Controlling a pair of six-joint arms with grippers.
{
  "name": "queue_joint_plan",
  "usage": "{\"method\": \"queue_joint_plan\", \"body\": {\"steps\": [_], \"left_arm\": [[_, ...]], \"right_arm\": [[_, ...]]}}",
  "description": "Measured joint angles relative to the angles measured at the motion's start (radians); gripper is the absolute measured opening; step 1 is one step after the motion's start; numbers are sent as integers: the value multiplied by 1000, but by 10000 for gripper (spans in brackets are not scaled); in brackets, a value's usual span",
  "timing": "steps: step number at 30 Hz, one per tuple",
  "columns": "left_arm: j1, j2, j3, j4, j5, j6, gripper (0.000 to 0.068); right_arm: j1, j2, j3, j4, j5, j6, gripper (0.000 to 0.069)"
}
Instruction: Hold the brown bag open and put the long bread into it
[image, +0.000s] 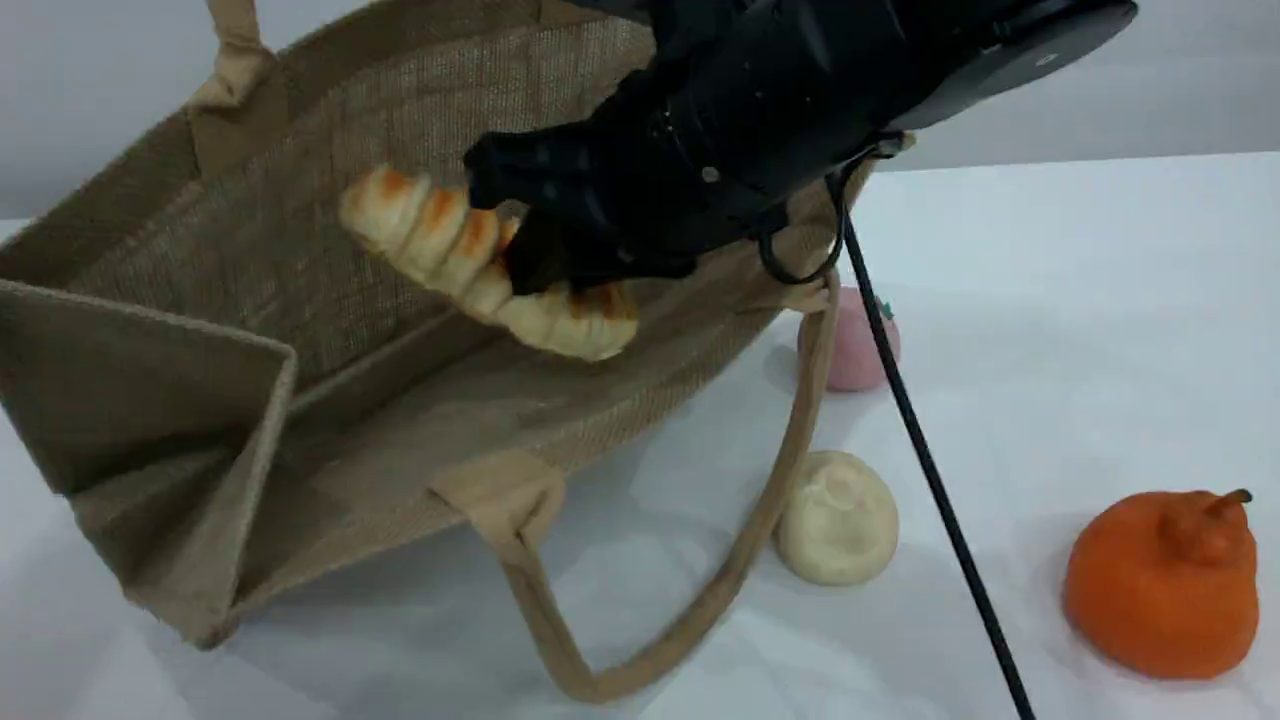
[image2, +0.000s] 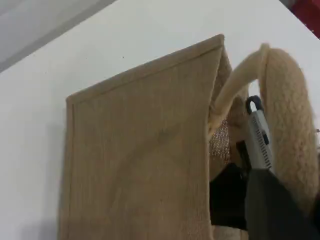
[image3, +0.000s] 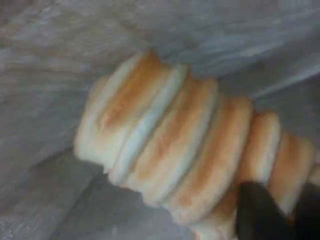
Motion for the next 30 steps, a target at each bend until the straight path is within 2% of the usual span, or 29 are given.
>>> {"method": "queue_joint_plan", "body": {"steps": [5, 8, 16, 24, 30], "left_arm": [[0, 0, 0, 3, 0, -1, 77], [0, 0, 0, 3, 0, -1, 77], [0, 0, 0, 29, 0, -1, 77], [0, 0, 2, 29, 0, 0, 77], [0, 0, 74, 6, -3, 0, 77]], "right_arm": [[0, 0, 0, 0, -18, -28, 360], [0, 0, 0, -1, -20, -35, 429], [-2, -128, 48, -73, -26, -16, 449], [-4, -414, 231, -129, -77, -12, 449], [-4, -680, 381, -129, -107, 19, 443]]}}
